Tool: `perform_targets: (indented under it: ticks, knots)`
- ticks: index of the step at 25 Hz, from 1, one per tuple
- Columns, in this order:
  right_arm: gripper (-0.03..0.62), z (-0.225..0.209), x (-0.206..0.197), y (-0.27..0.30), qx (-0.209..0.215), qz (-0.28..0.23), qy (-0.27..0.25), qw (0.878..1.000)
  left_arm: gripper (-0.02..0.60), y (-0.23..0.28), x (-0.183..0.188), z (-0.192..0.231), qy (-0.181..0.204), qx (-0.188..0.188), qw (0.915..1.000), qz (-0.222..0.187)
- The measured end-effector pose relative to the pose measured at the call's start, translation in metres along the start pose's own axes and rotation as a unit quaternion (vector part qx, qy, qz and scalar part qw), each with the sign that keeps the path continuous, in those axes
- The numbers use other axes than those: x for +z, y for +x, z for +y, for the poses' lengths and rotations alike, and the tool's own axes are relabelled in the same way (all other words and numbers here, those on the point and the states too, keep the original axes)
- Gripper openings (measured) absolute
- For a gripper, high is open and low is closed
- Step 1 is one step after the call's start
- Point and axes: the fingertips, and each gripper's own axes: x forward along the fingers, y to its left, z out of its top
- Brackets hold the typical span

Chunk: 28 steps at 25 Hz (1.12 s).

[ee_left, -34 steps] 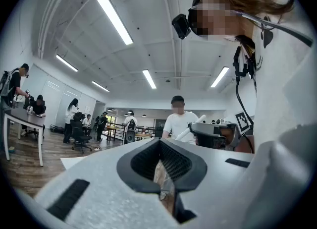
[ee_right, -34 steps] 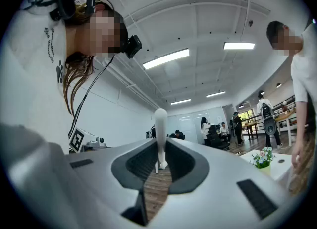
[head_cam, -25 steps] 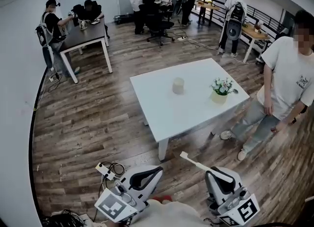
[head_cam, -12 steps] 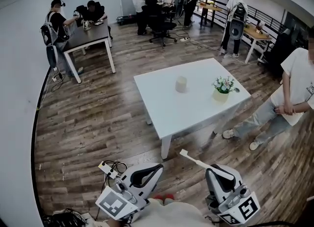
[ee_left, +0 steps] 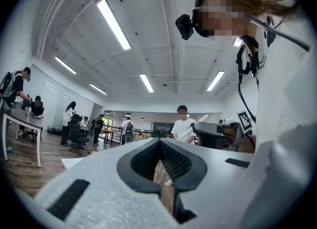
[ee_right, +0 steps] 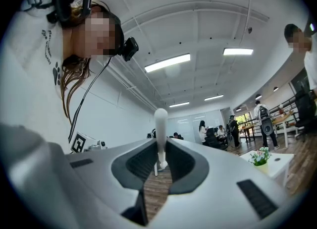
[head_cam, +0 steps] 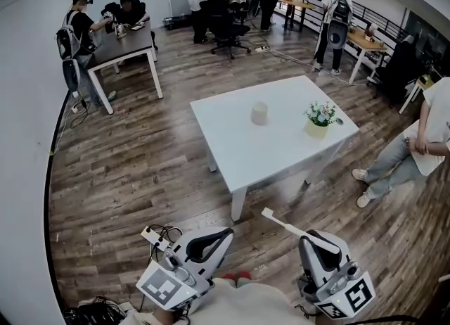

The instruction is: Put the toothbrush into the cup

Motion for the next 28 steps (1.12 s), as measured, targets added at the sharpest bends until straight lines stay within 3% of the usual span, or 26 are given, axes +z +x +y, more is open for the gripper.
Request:
perform_targets:
  ticks: [15, 20, 28]
  knots:
    - [0.058, 0.006, -0.004, 0.006, -0.019, -0.006, 0.002, 1.000, 0.008, -0.002, -0.006, 0.009, -0.013, -0.019, 0.9996, 0.017]
    - [0.058, -0.001, -0.006, 0.008, -0.022, -0.009, 0.000, 1.000, 0.008, 0.004, -0.008, 0.016, 0.011, -0.024, 0.9996, -0.006]
    - [0.058, -0.027, -0.010, 0.033, -0.017, -0.008, -0.002, 1.000, 0.008, 0.030, -0.013, 0.036, -0.011, -0.025, 0.9995, 0.015]
